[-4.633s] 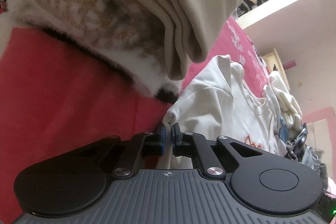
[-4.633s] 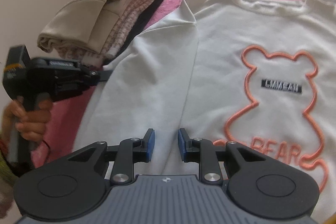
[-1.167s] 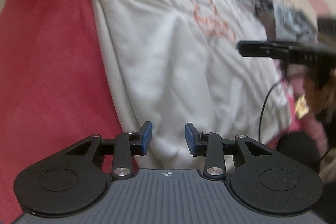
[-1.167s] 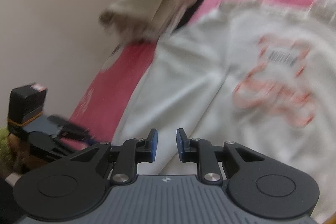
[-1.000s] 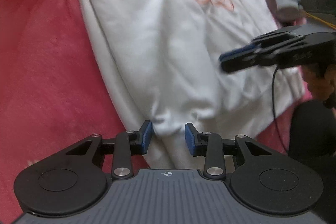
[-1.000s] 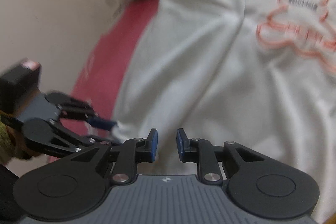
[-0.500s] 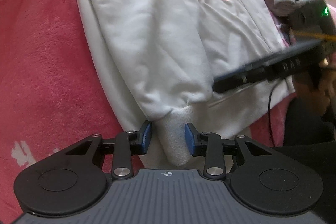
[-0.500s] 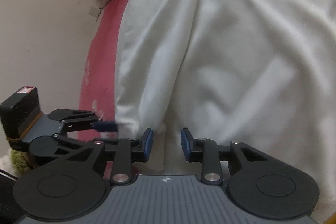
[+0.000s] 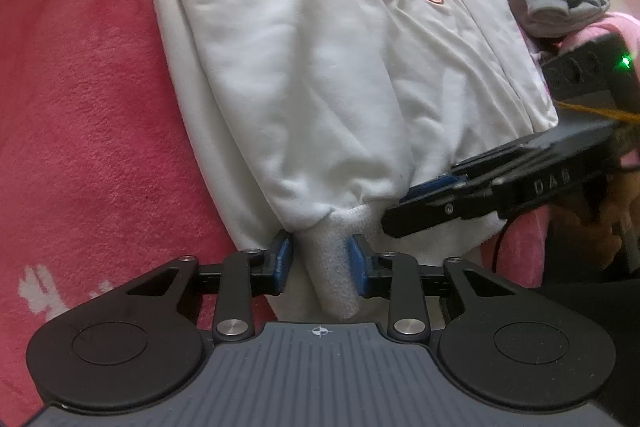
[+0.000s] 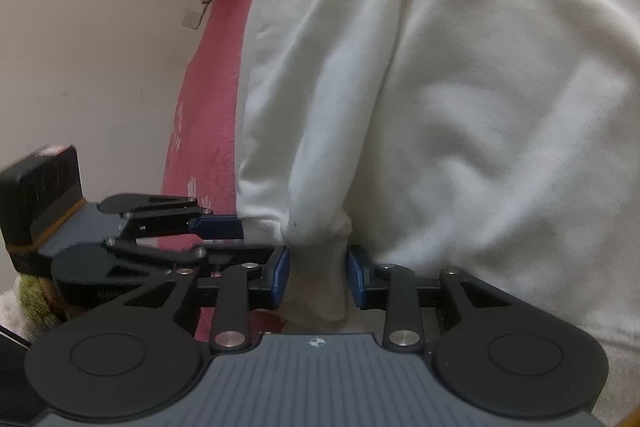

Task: Fold clothes

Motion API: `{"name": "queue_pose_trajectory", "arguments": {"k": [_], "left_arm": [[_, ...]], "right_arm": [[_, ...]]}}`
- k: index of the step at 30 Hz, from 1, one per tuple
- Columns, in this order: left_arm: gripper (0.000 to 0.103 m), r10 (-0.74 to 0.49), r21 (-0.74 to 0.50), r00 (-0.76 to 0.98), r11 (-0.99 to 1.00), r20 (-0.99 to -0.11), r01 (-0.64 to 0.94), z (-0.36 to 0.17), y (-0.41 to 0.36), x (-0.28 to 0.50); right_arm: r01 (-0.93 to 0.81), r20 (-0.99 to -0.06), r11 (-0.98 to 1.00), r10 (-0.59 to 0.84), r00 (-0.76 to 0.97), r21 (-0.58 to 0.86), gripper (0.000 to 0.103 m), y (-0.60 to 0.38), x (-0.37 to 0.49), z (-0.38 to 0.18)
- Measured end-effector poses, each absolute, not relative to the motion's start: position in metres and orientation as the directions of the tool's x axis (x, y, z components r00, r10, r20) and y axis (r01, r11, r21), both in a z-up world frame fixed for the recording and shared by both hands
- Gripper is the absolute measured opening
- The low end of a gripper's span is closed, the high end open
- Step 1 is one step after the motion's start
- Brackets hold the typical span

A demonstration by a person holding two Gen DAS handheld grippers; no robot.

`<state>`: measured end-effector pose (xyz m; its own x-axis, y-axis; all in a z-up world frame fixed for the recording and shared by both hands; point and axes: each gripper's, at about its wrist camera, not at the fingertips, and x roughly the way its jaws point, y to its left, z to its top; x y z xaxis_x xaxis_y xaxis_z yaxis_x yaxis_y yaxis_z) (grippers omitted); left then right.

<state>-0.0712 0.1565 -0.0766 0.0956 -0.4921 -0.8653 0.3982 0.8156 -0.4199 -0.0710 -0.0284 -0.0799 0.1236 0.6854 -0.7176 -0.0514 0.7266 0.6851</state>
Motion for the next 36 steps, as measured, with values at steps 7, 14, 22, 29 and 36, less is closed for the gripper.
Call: {"name": "queue_pose_trajectory", "arguments": {"k": [7, 14, 22, 29, 36], "left_arm": [[0.009, -0.514, -0.463, 0.076, 0.819, -0.854, 0.340, -0.080, 0.163, -0.068], [0.006, -0.533, -0.476, 0.081, 0.806, -0.842, 0.352, -0.071, 0.161, -0.071], [0.005, -0.510, -0.456, 0.058, 0.809, -0.858, 0.370, -0.071, 0.149, -0.076], [0.005, -0.488, -0.428, 0.063, 0.813, -0.871, 0.395, -0.065, 0.146, -0.079], [0.005, -0.457, -0.411, 0.030, 0.824, -0.889, 0.390, -0.078, 0.145, -0.079]], "right_arm": [[-0.094, -0.729, 0.742, 0.670, 0.141, 0.664, 0.006, -0.023, -0.075, -0.076], [-0.122, -0.720, 0.737, 0.676, 0.158, 0.665, 0.005, -0.027, -0.081, -0.063], [-0.126, -0.734, 0.747, 0.665, 0.139, 0.653, 0.005, -0.031, -0.085, -0.064], [-0.163, -0.742, 0.751, 0.659, 0.123, 0.640, 0.005, -0.023, -0.083, -0.059], [-0.168, -0.773, 0.776, 0.627, 0.098, 0.608, 0.006, -0.016, -0.083, -0.067]]}}
